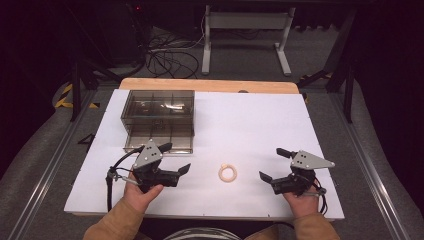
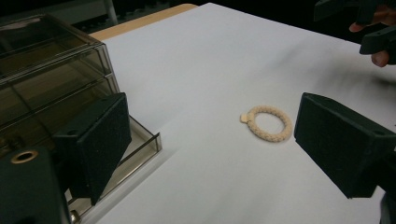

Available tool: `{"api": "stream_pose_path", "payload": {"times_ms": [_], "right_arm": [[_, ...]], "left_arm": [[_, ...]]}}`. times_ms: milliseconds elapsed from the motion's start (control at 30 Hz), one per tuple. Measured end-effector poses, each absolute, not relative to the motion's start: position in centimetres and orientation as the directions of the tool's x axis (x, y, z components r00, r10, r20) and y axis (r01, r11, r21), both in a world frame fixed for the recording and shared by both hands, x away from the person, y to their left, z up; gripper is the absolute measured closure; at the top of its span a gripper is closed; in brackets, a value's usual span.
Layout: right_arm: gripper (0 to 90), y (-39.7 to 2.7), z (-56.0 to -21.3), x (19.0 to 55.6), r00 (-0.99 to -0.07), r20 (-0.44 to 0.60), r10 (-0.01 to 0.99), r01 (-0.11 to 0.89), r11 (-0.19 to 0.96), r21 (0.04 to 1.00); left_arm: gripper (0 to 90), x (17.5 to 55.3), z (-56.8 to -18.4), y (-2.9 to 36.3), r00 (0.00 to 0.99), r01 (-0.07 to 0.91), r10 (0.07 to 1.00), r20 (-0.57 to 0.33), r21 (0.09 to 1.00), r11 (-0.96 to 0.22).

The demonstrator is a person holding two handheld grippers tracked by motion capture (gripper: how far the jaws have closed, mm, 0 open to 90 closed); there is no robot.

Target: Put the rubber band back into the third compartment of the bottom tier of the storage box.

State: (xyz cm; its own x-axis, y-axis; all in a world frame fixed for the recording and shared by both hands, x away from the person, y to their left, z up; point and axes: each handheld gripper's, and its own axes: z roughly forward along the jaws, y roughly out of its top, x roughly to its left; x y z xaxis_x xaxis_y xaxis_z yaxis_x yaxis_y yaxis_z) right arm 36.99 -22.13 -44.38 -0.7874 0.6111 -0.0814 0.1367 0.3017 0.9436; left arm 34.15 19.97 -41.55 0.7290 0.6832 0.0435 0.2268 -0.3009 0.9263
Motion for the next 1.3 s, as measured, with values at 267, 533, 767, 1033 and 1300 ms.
{"api": "stream_pose_path", "payload": {"times_ms": [267, 533, 767, 1033, 1300], "right_arm": [[0.3, -22.1, -44.4, 37.0, -0.789, -0.084, 0.608, 0.134, 0.305, 0.943], [0.3, -22.2, -44.4, 37.0, -0.790, -0.082, 0.607, 0.136, 0.304, 0.943], [0.3, -22.2, -44.4, 37.0, -0.792, -0.084, 0.604, 0.134, 0.306, 0.942], [0.3, -22.2, -44.4, 37.0, -0.793, -0.082, 0.604, 0.134, 0.305, 0.943], [0.3, -22.1, -44.4, 37.0, -0.794, -0.083, 0.602, 0.136, 0.308, 0.942]], "left_arm": [[12.1, 34.6, -41.6, 18.5, 0.746, 0.227, 0.664, 0.044, 0.921, -0.316], [12.5, 34.9, -41.8, 17.3, 0.761, 0.233, 0.647, 0.040, 0.915, -0.330], [14.6, 35.1, -41.9, 16.9, 0.768, 0.247, 0.640, 0.025, 0.911, -0.332], [19.5, 35.4, -42.2, 16.2, 0.774, 0.261, 0.633, 0.014, 0.903, -0.340], [22.7, 36.2, -43.0, 14.9, 0.773, 0.289, 0.634, 0.007, 0.886, -0.363]]}}
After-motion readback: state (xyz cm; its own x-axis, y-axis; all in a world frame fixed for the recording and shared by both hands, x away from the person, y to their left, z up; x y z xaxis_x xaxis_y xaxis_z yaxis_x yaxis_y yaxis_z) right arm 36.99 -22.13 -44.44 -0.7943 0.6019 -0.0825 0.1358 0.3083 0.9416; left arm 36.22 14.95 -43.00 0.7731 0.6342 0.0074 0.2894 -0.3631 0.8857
